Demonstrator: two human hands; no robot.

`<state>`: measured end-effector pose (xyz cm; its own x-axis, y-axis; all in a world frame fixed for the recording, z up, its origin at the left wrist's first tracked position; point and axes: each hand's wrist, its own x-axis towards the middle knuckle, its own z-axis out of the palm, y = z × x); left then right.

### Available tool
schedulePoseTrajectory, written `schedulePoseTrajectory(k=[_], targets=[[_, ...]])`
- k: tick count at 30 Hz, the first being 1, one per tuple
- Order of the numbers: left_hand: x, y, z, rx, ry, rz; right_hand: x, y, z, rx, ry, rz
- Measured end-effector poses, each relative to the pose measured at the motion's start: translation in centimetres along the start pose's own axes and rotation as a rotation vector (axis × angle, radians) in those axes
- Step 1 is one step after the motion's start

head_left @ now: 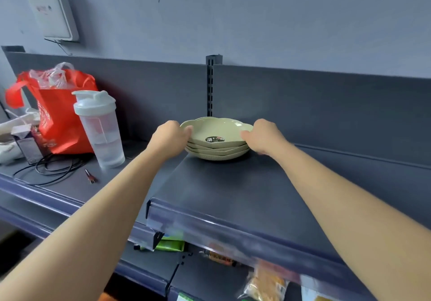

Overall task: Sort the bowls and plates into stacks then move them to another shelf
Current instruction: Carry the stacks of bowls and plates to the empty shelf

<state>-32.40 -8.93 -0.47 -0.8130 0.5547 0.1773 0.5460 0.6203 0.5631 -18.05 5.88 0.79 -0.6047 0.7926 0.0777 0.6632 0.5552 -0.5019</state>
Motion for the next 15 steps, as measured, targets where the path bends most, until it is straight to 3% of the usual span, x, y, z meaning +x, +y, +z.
schedulePoseTrajectory(k=[5, 15], targets=[[1.4, 0.3, 0.7, -0.396, -0.143, -0.202, 1.4, -0.2, 0.9, 0.487, -0.126, 0.212], [-1.4, 2.3, 1.8, -0.451, -0.115, -0.197, -0.9, 2.7, 0.0, 0.586, -0.046, 0.236]])
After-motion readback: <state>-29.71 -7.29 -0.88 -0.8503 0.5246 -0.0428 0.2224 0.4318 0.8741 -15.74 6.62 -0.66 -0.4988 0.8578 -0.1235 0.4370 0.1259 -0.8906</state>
